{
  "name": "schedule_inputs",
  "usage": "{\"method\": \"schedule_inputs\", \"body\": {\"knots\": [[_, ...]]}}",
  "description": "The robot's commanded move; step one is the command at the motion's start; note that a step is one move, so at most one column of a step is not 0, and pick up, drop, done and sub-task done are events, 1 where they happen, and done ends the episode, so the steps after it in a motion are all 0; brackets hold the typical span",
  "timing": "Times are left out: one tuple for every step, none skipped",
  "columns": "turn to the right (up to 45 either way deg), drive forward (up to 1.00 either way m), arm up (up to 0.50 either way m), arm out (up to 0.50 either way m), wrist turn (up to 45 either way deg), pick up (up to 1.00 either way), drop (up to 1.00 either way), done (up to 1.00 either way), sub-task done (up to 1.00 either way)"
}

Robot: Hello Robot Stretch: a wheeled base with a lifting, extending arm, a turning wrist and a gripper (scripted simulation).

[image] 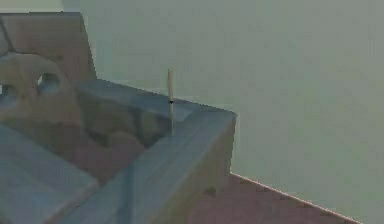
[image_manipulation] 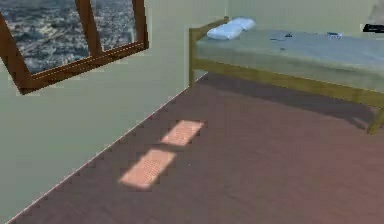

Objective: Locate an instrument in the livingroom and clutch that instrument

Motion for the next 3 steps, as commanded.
{"method": "schedule_inputs", "body": {"knots": [[45.0, 0.0, 0.0, 0.0, 0.0, 0.0, 0.0, 0.0, 0.0], [45.0, 0.0, 0.0, 0.0, 0.0, 0.0, 0.0, 0.0, 0.0], [30.0, 0.0, 0.0, 0.0, 0.0, 0.0, 0.0, 0.0, 0.0]]}}
